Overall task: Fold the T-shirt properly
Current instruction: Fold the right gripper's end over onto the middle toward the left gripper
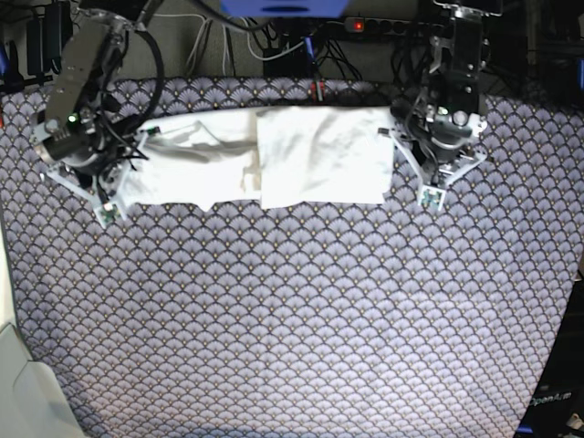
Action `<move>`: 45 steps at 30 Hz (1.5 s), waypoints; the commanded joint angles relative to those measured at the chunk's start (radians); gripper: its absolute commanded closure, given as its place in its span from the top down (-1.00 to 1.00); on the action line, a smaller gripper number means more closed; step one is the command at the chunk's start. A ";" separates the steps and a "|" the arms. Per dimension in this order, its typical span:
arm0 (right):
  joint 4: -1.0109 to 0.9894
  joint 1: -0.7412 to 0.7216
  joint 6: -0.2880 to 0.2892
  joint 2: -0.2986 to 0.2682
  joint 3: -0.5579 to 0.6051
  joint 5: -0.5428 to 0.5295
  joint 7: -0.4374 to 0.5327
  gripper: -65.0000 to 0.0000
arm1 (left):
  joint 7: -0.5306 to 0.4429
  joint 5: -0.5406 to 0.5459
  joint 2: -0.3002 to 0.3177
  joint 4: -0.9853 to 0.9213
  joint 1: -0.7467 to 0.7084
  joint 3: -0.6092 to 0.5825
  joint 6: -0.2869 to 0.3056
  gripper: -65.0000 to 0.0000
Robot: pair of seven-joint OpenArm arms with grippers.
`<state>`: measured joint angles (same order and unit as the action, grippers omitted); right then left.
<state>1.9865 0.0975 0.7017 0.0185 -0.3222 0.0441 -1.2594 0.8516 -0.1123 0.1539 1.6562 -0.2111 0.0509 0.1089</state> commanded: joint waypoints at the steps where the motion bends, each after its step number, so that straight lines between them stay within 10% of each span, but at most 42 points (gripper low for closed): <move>1: 0.024 -0.003 -0.004 0.004 0.015 -0.011 0.011 -1.00 | -0.002 -0.002 0.005 0.011 0.008 -0.016 0.001 -0.99; 16: 0.040 -0.014 -0.004 0.137 0.174 -0.011 0.011 -1.00 | 0.005 -0.011 0.060 0.217 -0.072 0.036 -0.004 -0.99; 45: 0.007 -0.028 -0.004 0.139 0.562 -0.332 0.040 -1.00 | 0.005 -0.011 0.063 0.206 -0.115 0.132 -0.004 -0.99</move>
<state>1.9781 0.0864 0.7021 0.1493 0.2363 -0.2657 -1.2461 0.8700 -0.1165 0.2081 1.8454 -0.3244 0.1776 0.1089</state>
